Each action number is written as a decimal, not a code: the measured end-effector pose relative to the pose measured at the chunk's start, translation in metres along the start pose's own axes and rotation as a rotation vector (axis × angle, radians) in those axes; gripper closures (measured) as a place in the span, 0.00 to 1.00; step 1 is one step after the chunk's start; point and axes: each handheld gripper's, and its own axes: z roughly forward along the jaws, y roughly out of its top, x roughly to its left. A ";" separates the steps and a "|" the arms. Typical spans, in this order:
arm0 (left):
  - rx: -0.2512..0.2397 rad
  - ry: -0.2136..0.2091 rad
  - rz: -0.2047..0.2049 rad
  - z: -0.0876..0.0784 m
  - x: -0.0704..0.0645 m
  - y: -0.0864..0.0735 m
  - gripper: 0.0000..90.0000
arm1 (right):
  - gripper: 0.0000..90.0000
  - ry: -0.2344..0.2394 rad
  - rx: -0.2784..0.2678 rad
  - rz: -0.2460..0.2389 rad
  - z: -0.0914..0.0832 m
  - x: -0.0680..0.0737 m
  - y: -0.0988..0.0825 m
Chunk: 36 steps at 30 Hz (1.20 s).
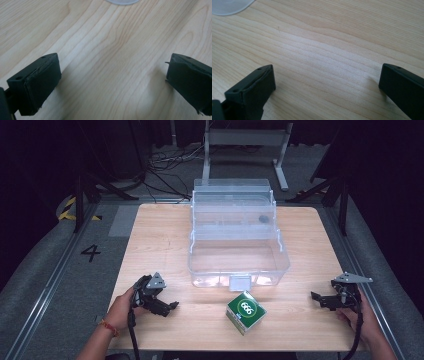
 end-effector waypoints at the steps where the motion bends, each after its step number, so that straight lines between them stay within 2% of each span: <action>1: 0.000 0.000 0.004 0.003 0.000 0.004 0.00 | 0.01 0.001 0.000 -0.001 0.000 0.000 0.000; 8: 0.001 -0.001 0.004 0.005 0.000 0.006 0.00 | 0.01 0.016 0.001 -0.020 -0.001 0.000 -0.001; 13: 0.000 0.041 -0.035 0.002 -0.004 0.002 0.01 | 0.02 0.025 -0.007 -0.050 -0.003 0.004 -0.003; 14: -0.005 0.048 -0.052 0.001 -0.006 0.001 0.01 | 0.04 0.031 -0.009 -0.052 -0.004 0.005 -0.004; 15: -0.005 0.050 -0.040 -0.001 -0.008 -0.001 0.01 | 0.06 0.037 -0.007 -0.051 -0.005 0.005 -0.004; 16: -0.003 0.044 -0.051 -0.003 -0.009 -0.003 0.02 | 0.09 0.045 0.000 -0.056 -0.007 0.006 -0.004; 20: 0.036 0.062 -0.070 -0.007 -0.010 -0.003 0.02 | 0.19 0.057 -0.001 -0.065 -0.011 0.008 -0.005; 21: 0.046 0.065 -0.060 -0.008 -0.011 -0.002 0.02 | 0.19 0.056 -0.001 -0.073 -0.012 0.009 -0.004; 22: 0.053 0.043 -0.050 -0.009 -0.011 -0.002 0.03 | 0.18 0.053 0.002 -0.086 -0.013 0.010 -0.004; 24: 0.053 0.049 -0.026 -0.011 -0.012 -0.001 0.07 | 0.20 0.067 -0.010 -0.089 -0.015 0.014 -0.002; 25: 0.047 0.021 -0.033 -0.012 -0.013 0.000 0.16 | 0.22 0.086 -0.036 -0.085 -0.019 0.017 0.000; 26: 0.043 0.009 -0.045 -0.012 -0.014 0.000 0.19 | 0.23 0.096 -0.045 -0.088 -0.020 0.018 0.001; 28: 0.047 -0.007 -0.051 -0.012 -0.014 0.001 0.17 | 0.25 0.109 -0.053 -0.097 -0.022 0.022 0.003; 29: 0.045 -0.024 -0.069 -0.014 -0.015 0.001 0.17 | 0.25 0.119 -0.054 -0.108 -0.023 0.026 0.004; 31: 0.049 -0.061 -0.063 -0.015 -0.017 0.001 0.18 | 0.28 0.152 -0.057 -0.155 -0.025 0.040 0.008; 32: 0.049 -0.073 -0.046 -0.016 -0.018 0.001 0.18 | 0.28 0.159 -0.057 -0.184 -0.025 0.046 0.010; 36: 0.034 -0.092 -0.019 -0.020 -0.023 0.005 0.18 | 0.33 0.205 -0.077 -0.255 -0.030 0.071 0.017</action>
